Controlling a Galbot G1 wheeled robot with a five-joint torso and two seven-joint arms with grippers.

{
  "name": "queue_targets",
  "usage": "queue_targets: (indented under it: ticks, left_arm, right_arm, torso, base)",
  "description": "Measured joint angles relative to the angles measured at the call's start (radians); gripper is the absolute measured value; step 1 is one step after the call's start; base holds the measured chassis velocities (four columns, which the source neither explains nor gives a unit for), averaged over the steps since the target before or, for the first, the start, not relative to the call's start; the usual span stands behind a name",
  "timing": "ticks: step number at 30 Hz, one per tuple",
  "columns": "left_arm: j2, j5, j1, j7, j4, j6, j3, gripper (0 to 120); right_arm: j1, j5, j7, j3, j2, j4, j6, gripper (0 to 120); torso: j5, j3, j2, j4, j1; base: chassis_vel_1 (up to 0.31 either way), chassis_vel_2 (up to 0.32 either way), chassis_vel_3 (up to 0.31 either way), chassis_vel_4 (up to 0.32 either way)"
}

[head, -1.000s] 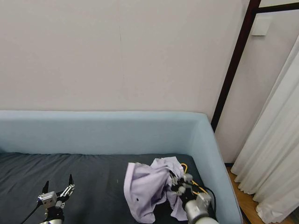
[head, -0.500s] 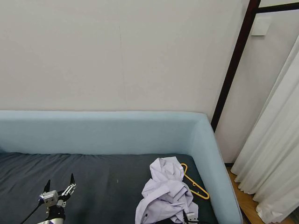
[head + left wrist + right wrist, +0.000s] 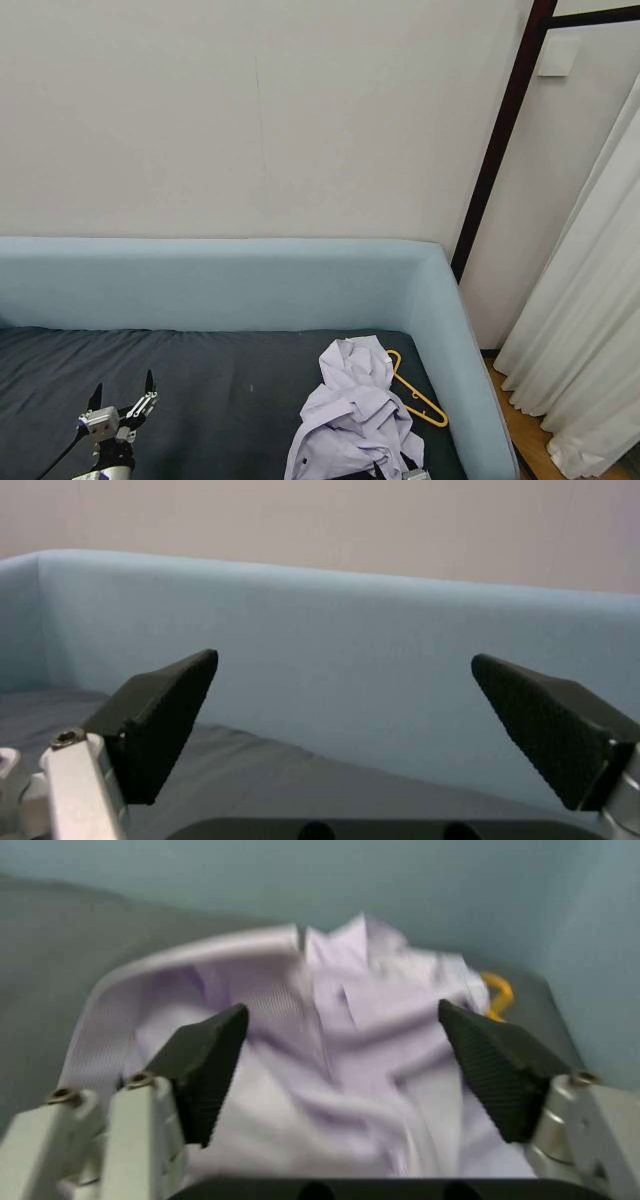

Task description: Pick up the clothes from the sofa and hang them on the clothes hanger.

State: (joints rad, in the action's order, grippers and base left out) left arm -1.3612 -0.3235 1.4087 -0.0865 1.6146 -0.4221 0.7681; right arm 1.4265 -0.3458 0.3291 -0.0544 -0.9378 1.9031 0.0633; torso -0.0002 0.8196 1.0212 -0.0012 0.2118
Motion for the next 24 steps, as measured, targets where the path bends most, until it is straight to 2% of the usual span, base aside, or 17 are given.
queue_targets:
  ticks: [1, 3, 6, 7, 9, 13, 16, 17, 24]
  left_arm:
    - [0.000, 0.000, 0.000, 0.000, 0.000, 0.000, 0.000, 100]
    - [-0.001, 0.002, 0.005, 0.000, 0.004, 0.000, 0.000, 100]
    - [-0.002, 0.004, 0.016, 0.001, 0.013, 0.000, 0.003, 100]
    - [-0.002, 0.004, 0.016, 0.001, 0.013, 0.000, 0.003, 100]
    - [-0.002, 0.004, 0.022, 0.000, 0.020, 0.001, 0.010, 100]
    - [-0.001, 0.003, 0.028, 0.000, 0.023, 0.001, 0.019, 100]
    - [-0.001, 0.002, 0.029, 0.000, 0.021, 0.001, 0.024, 100]
    - [-0.001, 0.002, 0.029, 0.000, 0.021, 0.001, 0.024, 100]
    - [-0.008, 0.003, 0.021, -0.001, 0.013, -0.001, 0.018, 100]
  right_arm:
    - [0.000, 0.000, 0.000, 0.000, 0.000, 0.000, 0.000, 77]
    - [-0.059, 0.045, -0.065, 0.000, -0.031, -0.078, 0.050, 84]
    - [-0.171, 0.105, -0.158, -0.020, -0.093, -0.239, 0.101, 98]
    - [-0.171, 0.105, -0.158, -0.020, -0.093, -0.239, 0.101, 98]
    - [-0.229, 0.115, -0.206, -0.041, -0.129, -0.331, 0.121, 99]
    - [-0.265, 0.130, -0.237, -0.045, -0.159, -0.387, 0.137, 90]
    - [-0.276, 0.144, -0.243, -0.046, -0.169, -0.404, 0.137, 77]
    - [-0.276, 0.144, -0.243, -0.046, -0.169, -0.404, 0.137, 77]
    - [-0.266, 0.144, -0.287, -0.033, -0.161, -0.399, 0.155, 50]
  torso:
    - [0.0000, 0.000, 0.000, 0.0000, 0.000]
    - [0.0000, 0.000, 0.000, 0.0002, 0.000]
    - [0.0000, 0.000, 0.000, 0.0004, 0.000]
    - [0.0000, 0.000, 0.000, 0.0004, 0.000]
    - [0.0003, 0.000, 0.000, 0.0003, 0.000]
    - [-0.0002, 0.000, 0.000, 0.0002, 0.000]
    - [-0.0001, 0.000, 0.000, 0.0001, 0.000]
    - [-0.0001, 0.000, 0.000, 0.0001, 0.000]
    - [-0.0001, 0.000, 0.000, 0.0000, 0.000]
  base:
    - [0.000, 0.000, 0.000, 0.000]
    - [0.000, 0.000, 0.000, 0.000]
    - [0.000, 0.000, 0.000, 0.000]
    - [0.000, 0.000, 0.000, 0.000]
    - [0.000, 0.000, 0.000, 0.000]
    - [0.000, 0.000, 0.000, 0.000]
    - [0.000, 0.000, 0.000, 0.000]
    - [0.000, 0.000, 0.000, 0.000]
    - [0.000, 0.000, 0.000, 0.000]
